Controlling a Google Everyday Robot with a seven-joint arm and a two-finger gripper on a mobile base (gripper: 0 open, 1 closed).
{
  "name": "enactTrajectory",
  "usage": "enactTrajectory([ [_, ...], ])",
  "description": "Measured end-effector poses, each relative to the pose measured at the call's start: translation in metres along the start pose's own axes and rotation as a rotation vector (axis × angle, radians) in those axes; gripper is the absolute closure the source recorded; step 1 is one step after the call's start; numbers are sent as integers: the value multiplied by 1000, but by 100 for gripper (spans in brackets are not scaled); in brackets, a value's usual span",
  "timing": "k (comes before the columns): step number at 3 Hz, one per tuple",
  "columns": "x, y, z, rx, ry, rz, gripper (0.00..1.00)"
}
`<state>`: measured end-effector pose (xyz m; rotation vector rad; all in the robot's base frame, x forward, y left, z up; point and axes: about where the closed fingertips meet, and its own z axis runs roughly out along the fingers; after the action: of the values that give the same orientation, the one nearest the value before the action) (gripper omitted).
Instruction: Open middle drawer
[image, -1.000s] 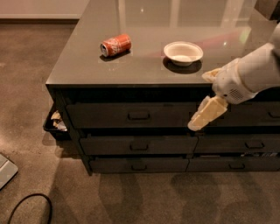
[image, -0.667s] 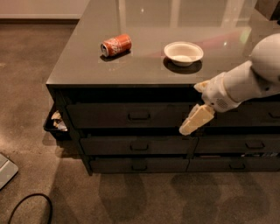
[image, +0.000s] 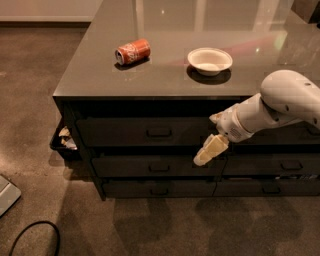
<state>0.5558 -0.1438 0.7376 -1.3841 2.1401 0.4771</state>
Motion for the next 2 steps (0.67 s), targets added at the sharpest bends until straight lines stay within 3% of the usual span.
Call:
enactTrajectory([
  [1, 0, 0, 0, 0, 0, 0, 0],
  [2, 4, 1, 11, -31, -21, 6, 0],
])
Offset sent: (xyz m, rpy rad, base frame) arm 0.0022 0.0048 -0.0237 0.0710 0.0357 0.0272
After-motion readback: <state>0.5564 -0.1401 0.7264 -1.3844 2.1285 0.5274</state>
